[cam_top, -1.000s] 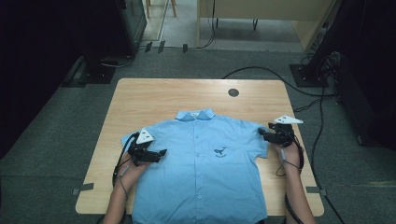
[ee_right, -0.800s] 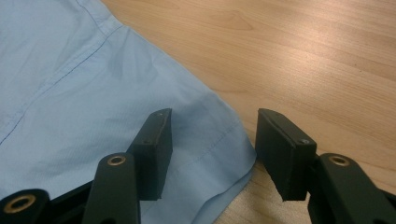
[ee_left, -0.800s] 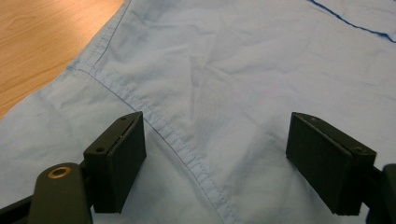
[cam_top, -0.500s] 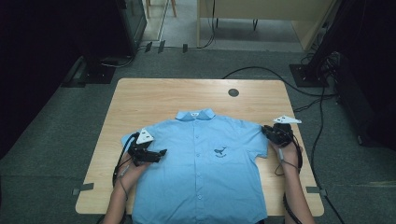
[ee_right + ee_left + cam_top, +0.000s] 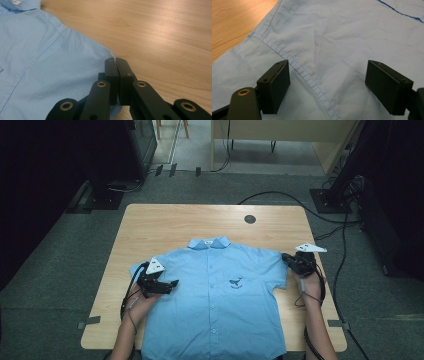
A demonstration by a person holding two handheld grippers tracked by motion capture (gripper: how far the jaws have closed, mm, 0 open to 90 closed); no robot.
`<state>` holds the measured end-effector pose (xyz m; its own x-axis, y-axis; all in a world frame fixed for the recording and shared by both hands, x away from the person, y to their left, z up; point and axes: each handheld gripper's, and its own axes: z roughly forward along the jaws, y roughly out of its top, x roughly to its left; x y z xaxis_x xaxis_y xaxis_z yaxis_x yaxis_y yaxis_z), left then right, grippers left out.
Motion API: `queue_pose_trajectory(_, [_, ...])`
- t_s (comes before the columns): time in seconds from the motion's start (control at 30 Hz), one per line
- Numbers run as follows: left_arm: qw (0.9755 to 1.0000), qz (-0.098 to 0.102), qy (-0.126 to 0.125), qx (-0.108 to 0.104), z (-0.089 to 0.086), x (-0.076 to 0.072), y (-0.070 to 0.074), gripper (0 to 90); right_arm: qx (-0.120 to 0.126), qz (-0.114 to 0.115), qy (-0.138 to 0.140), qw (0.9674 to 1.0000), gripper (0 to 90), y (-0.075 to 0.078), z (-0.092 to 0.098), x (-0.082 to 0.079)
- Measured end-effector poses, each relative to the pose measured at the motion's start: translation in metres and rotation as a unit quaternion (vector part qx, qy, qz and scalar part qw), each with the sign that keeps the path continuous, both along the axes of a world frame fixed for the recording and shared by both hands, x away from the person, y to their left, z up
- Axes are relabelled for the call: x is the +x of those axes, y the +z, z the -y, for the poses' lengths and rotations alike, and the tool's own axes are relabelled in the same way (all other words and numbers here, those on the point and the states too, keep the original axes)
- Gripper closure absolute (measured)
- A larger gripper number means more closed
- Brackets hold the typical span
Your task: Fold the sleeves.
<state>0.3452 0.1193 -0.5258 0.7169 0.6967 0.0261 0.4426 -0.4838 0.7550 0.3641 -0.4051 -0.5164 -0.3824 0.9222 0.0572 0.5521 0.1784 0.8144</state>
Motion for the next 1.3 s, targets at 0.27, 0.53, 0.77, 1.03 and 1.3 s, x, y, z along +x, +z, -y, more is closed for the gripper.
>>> queue_pose_trajectory(0.27, [1.0000, 0.000, 0.000, 0.000, 0.000, 0.000, 0.000, 19.9, -0.011, 0.010, 0.006, 0.9999, 88.5, 0.010, -0.005, -0.005])
queue_pose_trajectory(0.53, [1.0000, 0.000, 0.000, 0.001, 0.000, 0.000, 0.000, 19.9, -0.018, 0.021, 0.019, 0.9994, 88.5, 0.022, -0.013, -0.010])
queue_pose_trajectory(0.77, [1.0000, 0.000, 0.000, 0.000, 0.000, 0.000, 0.000, 19.9, -0.030, 0.033, 0.036, 0.9984, 88.5, 0.034, -0.024, -0.017])
queue_pose_trajectory(1.03, [1.0000, 0.000, 0.000, 0.001, 0.000, 0.000, 0.000, 19.9, -0.032, 0.036, 0.050, 0.9976, 88.5, 0.041, -0.032, -0.020])
queue_pose_trajectory(1.3, [1.0000, 0.000, 0.000, 0.000, 0.000, 0.000, 0.000, 19.9, -0.038, 0.044, 0.068, 0.9960, 88.5, 0.051, -0.043, -0.025])
